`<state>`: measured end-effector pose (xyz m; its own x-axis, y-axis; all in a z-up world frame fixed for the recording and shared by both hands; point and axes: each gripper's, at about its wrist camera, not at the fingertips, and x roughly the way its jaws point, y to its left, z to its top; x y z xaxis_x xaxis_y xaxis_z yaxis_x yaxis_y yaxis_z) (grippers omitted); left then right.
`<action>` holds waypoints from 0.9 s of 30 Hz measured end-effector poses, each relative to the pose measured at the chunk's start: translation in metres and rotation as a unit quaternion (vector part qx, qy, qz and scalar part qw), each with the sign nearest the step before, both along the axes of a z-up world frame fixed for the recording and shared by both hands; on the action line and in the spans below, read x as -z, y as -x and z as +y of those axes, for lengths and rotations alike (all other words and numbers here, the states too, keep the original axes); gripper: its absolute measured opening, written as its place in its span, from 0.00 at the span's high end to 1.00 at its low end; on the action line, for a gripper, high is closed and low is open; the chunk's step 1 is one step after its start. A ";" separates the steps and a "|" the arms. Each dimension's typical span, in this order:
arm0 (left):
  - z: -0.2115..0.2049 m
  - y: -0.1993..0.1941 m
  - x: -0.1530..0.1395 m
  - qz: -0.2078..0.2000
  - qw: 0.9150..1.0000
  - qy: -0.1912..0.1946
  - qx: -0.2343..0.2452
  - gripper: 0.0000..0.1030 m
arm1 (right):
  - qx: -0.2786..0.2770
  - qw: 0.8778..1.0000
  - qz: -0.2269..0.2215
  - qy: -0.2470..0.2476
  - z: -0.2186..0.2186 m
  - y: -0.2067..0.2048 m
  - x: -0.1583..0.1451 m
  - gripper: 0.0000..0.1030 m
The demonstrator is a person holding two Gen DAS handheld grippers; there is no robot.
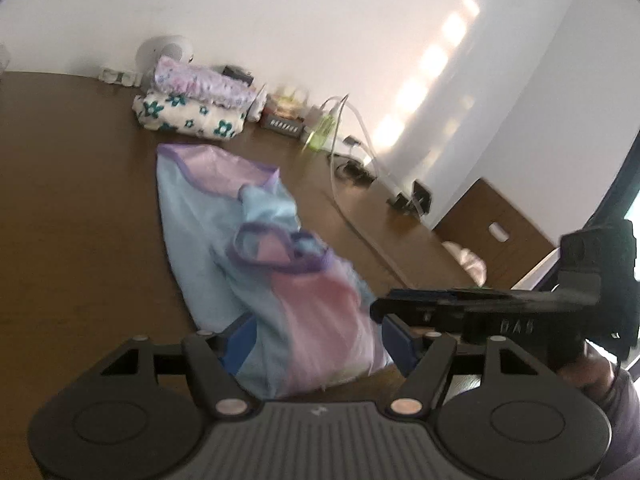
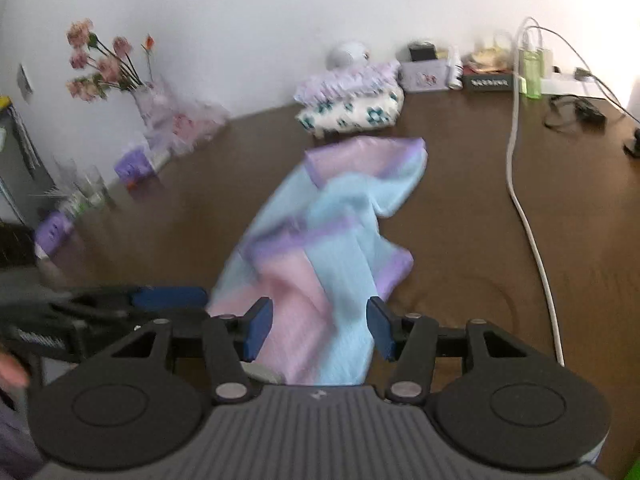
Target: Fold clothes
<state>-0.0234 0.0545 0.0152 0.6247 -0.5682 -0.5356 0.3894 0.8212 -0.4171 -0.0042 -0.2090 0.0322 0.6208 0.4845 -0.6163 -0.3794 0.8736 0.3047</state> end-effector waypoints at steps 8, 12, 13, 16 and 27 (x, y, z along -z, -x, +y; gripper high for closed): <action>-0.007 0.005 0.014 0.009 0.997 -0.055 -0.047 0.93 | -0.015 1.000 0.000 -0.016 0.011 0.011 0.028 0.85; -0.001 0.033 0.011 0.013 0.997 -0.057 -0.041 0.94 | -0.038 0.999 0.026 -0.012 0.010 0.026 0.023 0.87; 0.002 0.040 0.009 0.014 0.997 -0.056 -0.042 0.94 | -0.047 0.998 0.030 -0.012 0.009 0.033 0.019 0.87; 0.011 0.058 0.001 -0.002 0.997 -0.052 -0.052 0.78 | -0.057 0.998 0.006 -0.020 -0.002 0.052 0.004 0.72; 0.006 0.032 0.000 0.007 0.997 -0.030 -0.068 0.75 | -0.062 0.996 0.029 -0.065 0.007 -0.012 0.018 0.84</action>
